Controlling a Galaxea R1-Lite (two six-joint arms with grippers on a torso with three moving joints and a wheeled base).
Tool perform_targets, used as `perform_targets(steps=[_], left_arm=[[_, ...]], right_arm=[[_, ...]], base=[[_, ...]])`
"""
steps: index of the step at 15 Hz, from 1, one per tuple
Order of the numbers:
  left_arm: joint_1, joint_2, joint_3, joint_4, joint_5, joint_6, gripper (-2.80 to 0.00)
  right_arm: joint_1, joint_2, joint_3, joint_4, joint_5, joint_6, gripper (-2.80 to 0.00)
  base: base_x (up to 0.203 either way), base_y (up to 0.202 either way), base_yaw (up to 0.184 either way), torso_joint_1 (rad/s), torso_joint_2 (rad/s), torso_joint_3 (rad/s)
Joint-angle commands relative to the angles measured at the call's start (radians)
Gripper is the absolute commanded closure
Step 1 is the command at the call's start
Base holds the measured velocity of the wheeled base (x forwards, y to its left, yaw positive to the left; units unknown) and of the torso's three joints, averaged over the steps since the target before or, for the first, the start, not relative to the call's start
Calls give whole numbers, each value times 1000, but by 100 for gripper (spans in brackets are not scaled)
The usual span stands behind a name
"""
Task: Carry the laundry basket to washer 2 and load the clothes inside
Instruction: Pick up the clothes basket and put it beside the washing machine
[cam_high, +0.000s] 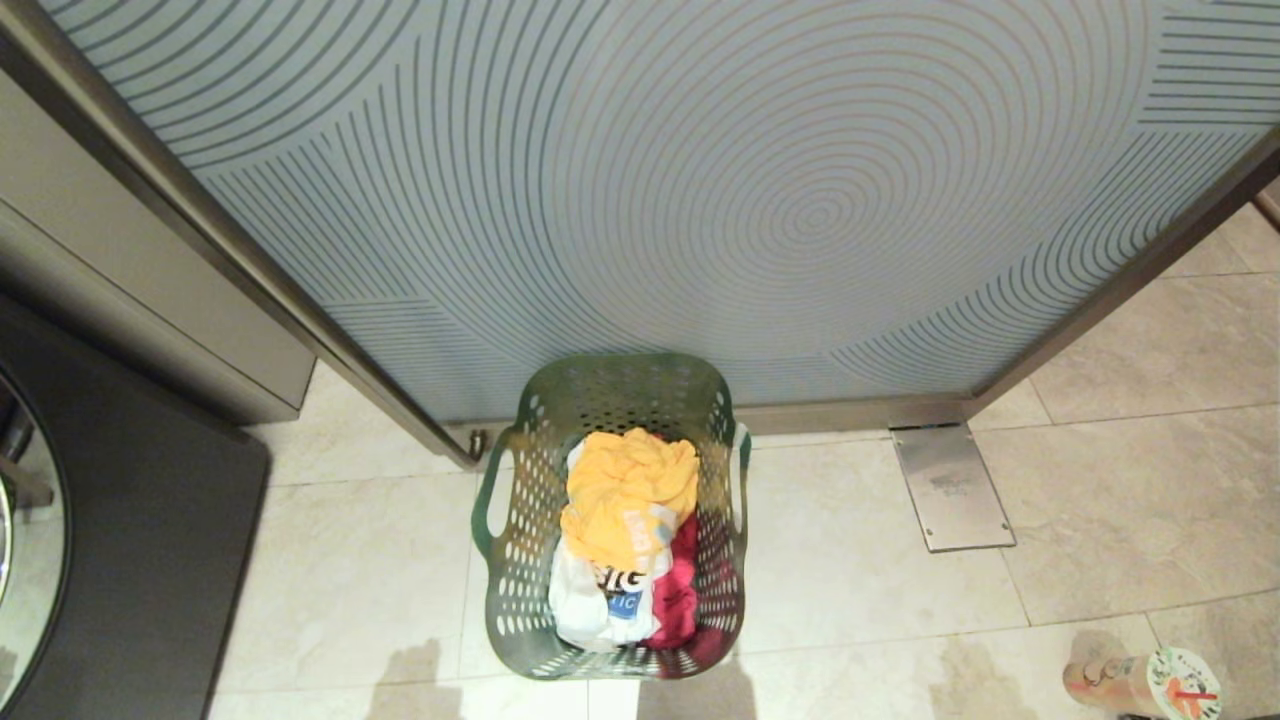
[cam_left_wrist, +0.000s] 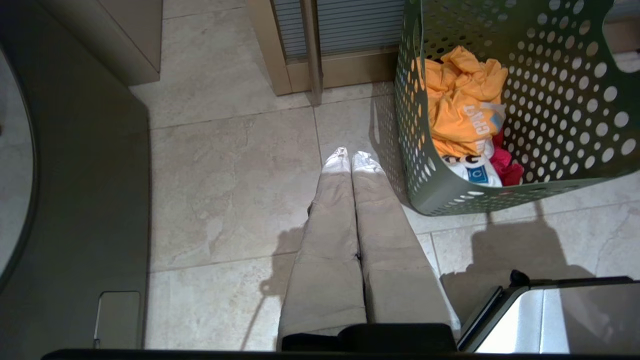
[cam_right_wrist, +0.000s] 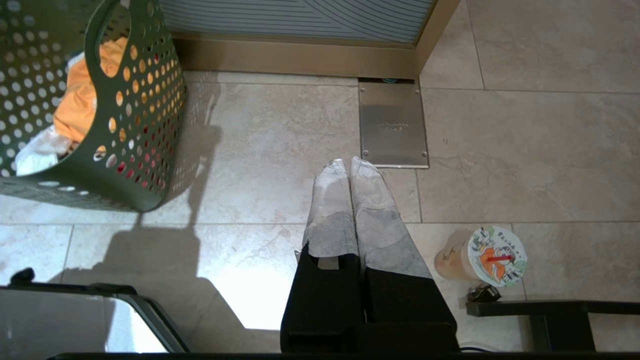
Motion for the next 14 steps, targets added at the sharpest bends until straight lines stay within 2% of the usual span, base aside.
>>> perform_targets(steps=[1, 3, 4, 6, 8, 10, 12, 14], left_arm=[[0, -2, 0, -3, 3, 17, 0], [0, -2, -7, -9, 2, 22, 0], [0, 3, -51, -2, -2, 36, 0], [0, 76, -247, 61, -28, 53, 0], [-1, 273, -481, 152, -84, 59, 0], [-2, 509, -623, 214, -148, 62, 0], [-3, 725, -692, 246, -216, 65, 0], [-4, 871, -670, 258, -257, 64, 0]], right_arm=[[0, 1, -2, 5, 12, -26, 0], [-1, 1, -9, 9, 13, -38, 0], [-1, 3, -54, 34, 0, -41, 0], [-1, 45, -249, 158, -47, -11, 0], [-1, 203, -486, 288, -61, 84, 0], [0, 443, -612, 357, -33, 158, 0], [2, 668, -685, 400, 29, 208, 0], [6, 839, -731, 430, 96, 246, 0]], base=[[0, 0, 0, 0, 0, 0], [0, 0, 0, 0, 0, 0], [0, 0, 0, 0, 0, 0], [0, 0, 0, 0, 0, 0], [0, 0, 0, 0, 0, 0], [0, 0, 0, 0, 0, 0], [0, 0, 0, 0, 0, 0], [0, 0, 0, 0, 0, 0]])
